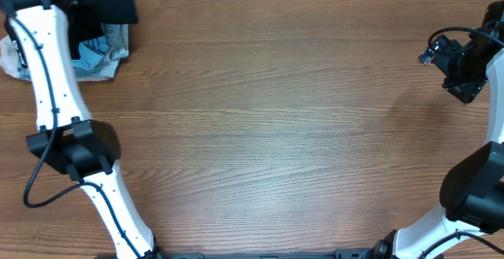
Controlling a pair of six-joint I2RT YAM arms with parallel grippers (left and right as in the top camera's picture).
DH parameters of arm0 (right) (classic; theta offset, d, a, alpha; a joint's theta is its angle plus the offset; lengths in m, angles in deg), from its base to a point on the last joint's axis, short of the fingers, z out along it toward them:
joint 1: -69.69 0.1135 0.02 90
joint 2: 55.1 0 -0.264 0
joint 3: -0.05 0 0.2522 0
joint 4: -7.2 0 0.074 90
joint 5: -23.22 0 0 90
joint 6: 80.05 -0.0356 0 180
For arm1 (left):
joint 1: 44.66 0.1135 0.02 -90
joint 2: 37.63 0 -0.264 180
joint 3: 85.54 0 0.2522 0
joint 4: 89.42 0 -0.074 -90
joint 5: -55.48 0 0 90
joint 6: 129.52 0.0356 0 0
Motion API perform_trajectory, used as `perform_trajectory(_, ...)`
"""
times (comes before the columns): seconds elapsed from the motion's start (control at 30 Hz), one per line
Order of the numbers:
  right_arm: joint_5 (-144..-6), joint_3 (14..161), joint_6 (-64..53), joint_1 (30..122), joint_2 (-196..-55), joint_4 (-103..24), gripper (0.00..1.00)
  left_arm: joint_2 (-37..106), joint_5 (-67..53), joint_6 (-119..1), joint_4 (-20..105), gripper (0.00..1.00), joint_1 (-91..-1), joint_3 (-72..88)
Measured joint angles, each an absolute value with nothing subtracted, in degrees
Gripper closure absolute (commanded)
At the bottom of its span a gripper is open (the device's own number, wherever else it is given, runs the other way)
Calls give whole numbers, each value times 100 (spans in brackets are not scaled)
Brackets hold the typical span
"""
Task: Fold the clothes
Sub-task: 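Carry the folded bundle to the clothes pile at top-left with the left gripper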
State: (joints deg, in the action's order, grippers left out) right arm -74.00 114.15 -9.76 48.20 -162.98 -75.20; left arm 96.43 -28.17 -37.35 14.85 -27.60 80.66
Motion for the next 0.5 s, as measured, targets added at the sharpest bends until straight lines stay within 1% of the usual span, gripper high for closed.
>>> perform_trajectory(0.13,-7400,11415,-974,4820,-16298,-7523,0,9646,-2815,-3730,1627,96,-2362,8066)
perform_trajectory(0.4,-7402,11415,-974,4820,-16298,-7520,0,9646,-2817,-3687,1922,89,-1768,8016)
perform_trajectory(0.5,-7402,11415,-971,4820,-16298,-7520,0,9650,-2817,-3671,2123,89,-1593,7791)
